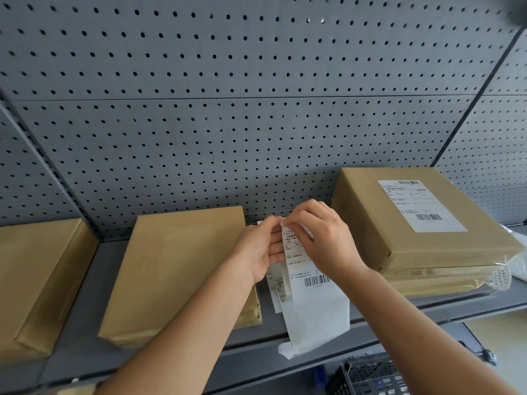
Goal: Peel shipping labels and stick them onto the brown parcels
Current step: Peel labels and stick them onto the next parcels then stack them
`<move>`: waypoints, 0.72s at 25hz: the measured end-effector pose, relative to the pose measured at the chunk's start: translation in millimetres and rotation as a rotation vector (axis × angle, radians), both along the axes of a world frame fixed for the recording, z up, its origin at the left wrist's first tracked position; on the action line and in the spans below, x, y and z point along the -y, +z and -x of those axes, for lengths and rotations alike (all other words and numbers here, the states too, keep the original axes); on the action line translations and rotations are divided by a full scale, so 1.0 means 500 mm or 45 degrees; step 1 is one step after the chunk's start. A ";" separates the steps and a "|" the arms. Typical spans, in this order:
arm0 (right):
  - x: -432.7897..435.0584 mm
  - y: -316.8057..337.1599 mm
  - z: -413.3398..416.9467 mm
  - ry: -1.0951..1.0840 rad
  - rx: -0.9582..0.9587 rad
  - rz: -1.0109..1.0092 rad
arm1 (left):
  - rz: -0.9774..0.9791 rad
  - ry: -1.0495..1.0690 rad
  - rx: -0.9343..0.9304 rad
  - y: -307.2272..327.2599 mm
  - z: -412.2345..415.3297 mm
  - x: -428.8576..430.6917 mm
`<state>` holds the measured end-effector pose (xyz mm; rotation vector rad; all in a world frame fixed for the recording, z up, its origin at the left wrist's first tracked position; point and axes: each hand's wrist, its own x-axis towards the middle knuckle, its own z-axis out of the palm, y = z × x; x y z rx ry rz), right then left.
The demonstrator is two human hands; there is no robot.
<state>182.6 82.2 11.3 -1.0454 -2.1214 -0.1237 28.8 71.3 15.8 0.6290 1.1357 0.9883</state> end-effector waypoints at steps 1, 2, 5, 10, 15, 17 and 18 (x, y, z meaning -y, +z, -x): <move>0.003 0.001 -0.001 -0.009 -0.010 0.021 | 0.012 0.019 -0.006 0.000 -0.001 -0.002; 0.006 0.002 -0.002 -0.020 -0.019 0.042 | 0.022 0.042 -0.011 -0.003 0.001 -0.005; 0.013 0.005 -0.008 -0.032 -0.034 0.074 | 0.033 0.032 0.062 0.000 0.005 -0.006; 0.019 0.007 -0.017 -0.075 -0.041 0.111 | -0.051 -0.128 0.103 0.004 0.001 0.008; 0.042 0.013 -0.024 -0.066 -0.123 0.188 | 0.025 -0.022 -0.047 0.003 -0.007 0.004; 0.055 0.024 -0.027 -0.105 -0.204 0.220 | 0.083 0.027 -0.047 -0.001 -0.005 0.005; 0.060 0.030 -0.028 -0.120 -0.245 0.238 | 0.088 0.037 -0.060 -0.004 -0.004 0.002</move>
